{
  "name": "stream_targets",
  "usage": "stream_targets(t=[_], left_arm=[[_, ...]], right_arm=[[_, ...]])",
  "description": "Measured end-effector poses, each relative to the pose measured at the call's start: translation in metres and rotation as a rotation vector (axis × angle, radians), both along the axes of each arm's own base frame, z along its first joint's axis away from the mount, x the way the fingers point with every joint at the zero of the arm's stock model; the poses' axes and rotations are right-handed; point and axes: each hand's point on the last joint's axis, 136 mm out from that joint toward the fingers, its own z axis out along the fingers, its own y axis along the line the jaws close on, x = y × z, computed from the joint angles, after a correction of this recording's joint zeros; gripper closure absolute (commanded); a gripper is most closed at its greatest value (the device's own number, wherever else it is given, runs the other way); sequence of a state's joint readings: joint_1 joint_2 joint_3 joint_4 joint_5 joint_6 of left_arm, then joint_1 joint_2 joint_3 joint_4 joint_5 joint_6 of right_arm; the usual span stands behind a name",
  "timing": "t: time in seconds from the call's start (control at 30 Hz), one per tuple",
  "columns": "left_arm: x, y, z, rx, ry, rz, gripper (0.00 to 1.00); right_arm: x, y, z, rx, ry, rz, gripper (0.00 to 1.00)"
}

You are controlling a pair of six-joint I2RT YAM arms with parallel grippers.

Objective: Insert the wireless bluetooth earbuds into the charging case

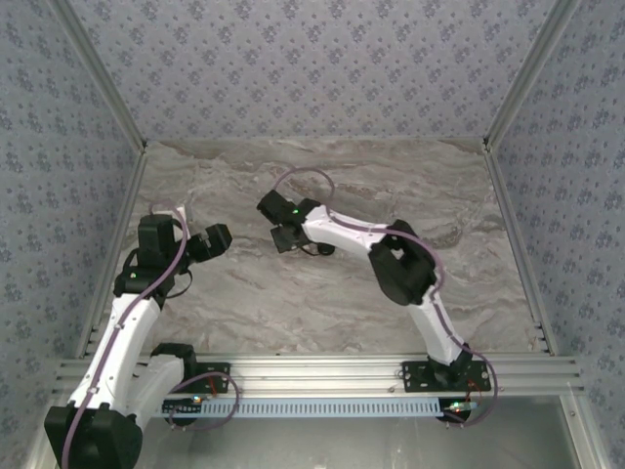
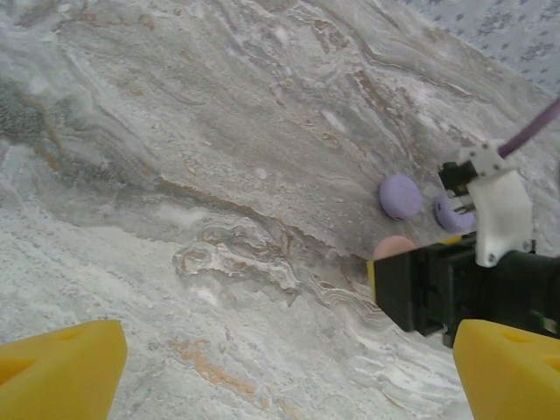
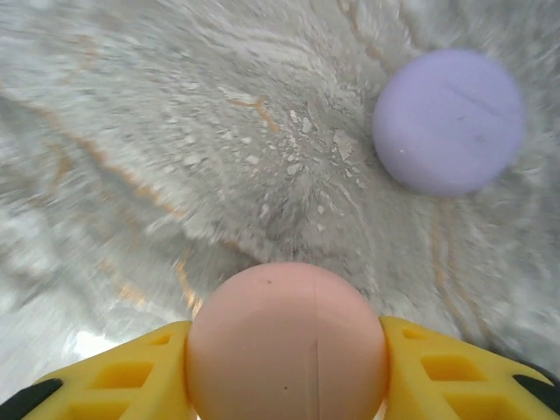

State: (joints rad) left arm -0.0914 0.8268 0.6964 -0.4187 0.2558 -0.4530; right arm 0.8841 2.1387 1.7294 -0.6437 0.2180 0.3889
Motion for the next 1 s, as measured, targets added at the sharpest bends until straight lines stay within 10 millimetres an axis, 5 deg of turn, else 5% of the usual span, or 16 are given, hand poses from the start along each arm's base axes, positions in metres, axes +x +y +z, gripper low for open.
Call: stream_targets(t=[0.23,0.37,0.7,1.0], left_arm=[[0.0,-0.029,0.025,-0.108,-0.087,-0.15,0.12],[-0.004,-0.047,0.044,-0.166,-0.154,-0.26,0.15],[-0.043,-0.092,0.099,-0.246,-0.363,-0.562,0.19],[-0.086,-0.147,0.128,-0.315,-0.439,-0.822,0.32]], right_arm=[[-0.036,-0.006,0.123,0.116,-0.331,0.266,0.56],[-0.064,-0.014,0.166,0.131,-0.49,0.415,0.56],[-0.116,-0.042,0.217,0.044,-0.768,0.704,0.56],[-0.13,-0.05,0.238,0.003,-0.882,0.787,0.56]])
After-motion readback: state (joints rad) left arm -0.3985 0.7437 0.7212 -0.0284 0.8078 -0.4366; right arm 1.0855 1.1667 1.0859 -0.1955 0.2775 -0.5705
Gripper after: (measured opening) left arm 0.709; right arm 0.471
